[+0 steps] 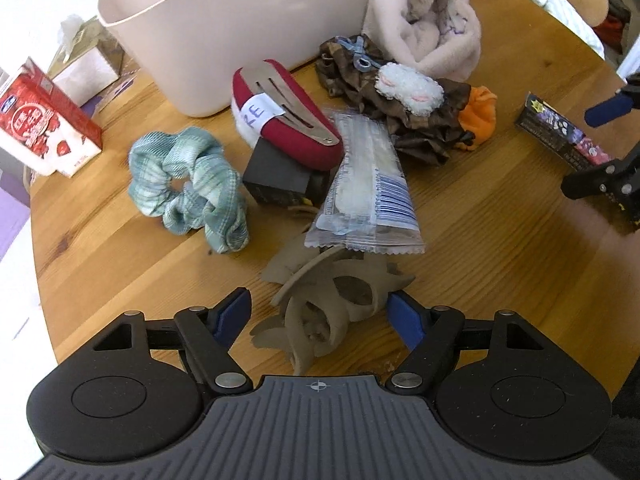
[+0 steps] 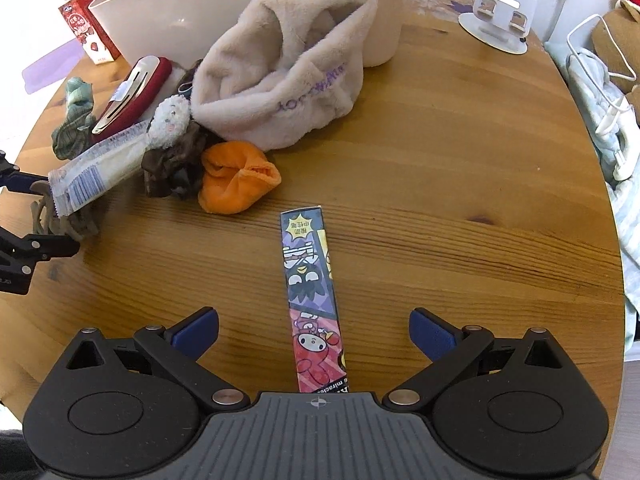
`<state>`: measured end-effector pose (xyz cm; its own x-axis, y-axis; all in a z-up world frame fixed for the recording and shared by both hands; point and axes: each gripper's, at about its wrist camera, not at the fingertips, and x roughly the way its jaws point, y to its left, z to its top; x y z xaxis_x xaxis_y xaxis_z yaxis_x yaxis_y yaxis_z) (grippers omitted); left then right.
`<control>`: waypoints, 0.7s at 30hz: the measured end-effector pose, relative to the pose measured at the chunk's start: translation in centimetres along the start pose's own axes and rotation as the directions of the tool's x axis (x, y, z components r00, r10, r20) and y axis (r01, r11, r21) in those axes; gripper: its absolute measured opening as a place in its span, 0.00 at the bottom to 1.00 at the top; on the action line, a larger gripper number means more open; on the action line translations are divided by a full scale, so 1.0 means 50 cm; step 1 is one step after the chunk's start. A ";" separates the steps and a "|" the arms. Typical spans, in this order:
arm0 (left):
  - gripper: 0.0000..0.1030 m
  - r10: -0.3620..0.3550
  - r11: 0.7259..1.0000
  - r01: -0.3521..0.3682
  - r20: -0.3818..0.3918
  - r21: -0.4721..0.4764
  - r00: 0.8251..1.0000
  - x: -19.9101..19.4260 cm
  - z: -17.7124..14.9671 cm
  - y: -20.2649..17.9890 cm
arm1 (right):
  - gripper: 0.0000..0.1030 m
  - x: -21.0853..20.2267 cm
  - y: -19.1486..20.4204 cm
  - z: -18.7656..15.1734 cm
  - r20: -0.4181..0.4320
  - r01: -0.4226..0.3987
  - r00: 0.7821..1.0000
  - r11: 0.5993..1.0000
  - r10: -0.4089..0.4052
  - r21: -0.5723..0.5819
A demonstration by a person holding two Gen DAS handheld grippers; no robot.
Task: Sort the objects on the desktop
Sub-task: 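Grasp brown claw clip with left tool while right tool grasps cartoon candy box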
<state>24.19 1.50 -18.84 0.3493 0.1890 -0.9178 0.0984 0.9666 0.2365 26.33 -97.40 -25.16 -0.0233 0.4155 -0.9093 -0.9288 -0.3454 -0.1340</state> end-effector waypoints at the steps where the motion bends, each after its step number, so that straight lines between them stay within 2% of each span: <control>1: 0.71 0.000 1.000 0.000 0.006 0.011 1.000 0.000 -0.001 -0.002 | 1.00 -0.001 -0.001 0.000 0.001 0.000 1.000 1.000 0.000 0.000; 4: 0.62 -0.006 0.999 0.006 0.012 0.032 1.000 0.001 -0.002 -0.005 | 1.00 0.003 -0.002 -0.001 0.004 -0.001 1.000 1.000 0.001 0.009; 6: 0.61 -0.005 0.999 0.004 0.014 0.035 1.000 0.002 -0.001 -0.005 | 1.00 0.003 -0.005 -0.001 0.006 -0.005 1.000 1.000 0.005 0.018; 11: 0.59 0.005 0.999 -0.005 0.027 0.032 1.000 0.002 -0.004 -0.002 | 0.84 -0.002 -0.004 -0.004 0.019 -0.004 1.000 1.000 0.004 -0.004; 13: 0.59 0.005 1.000 -0.006 0.031 0.029 1.000 0.001 -0.007 0.001 | 0.64 -0.007 0.001 -0.001 0.029 0.005 1.000 1.000 -0.005 -0.021; 14: 0.59 0.002 1.000 -0.003 0.028 0.024 1.000 0.001 -0.008 0.003 | 0.58 -0.011 0.004 -0.003 0.034 0.014 0.999 1.000 -0.013 -0.026; 16: 0.58 -0.005 1.000 0.005 0.027 0.006 1.000 -0.001 -0.010 0.009 | 0.32 -0.017 0.003 -0.001 0.040 0.020 0.999 0.999 -0.019 -0.032; 17: 0.58 -0.008 1.000 0.008 0.032 -0.004 0.999 -0.004 -0.012 0.013 | 0.24 -0.019 0.002 0.000 0.038 0.009 0.999 1.000 -0.008 -0.027; 18: 0.58 -0.011 1.000 0.011 0.036 -0.012 0.999 -0.006 -0.015 0.017 | 0.21 -0.021 -0.003 0.001 0.038 0.001 0.999 1.000 0.000 -0.021; 21: 0.58 -0.014 0.999 0.015 0.038 -0.029 0.999 -0.010 -0.024 0.029 | 0.21 -0.025 -0.003 -0.001 0.040 -0.016 0.999 1.000 0.017 -0.014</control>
<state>23.03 3.02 -18.44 0.3828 0.1692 -0.9082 0.0762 0.9740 0.2135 26.51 -97.92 -24.05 -0.0535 0.4432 -0.8948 -0.9232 -0.3635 -0.1248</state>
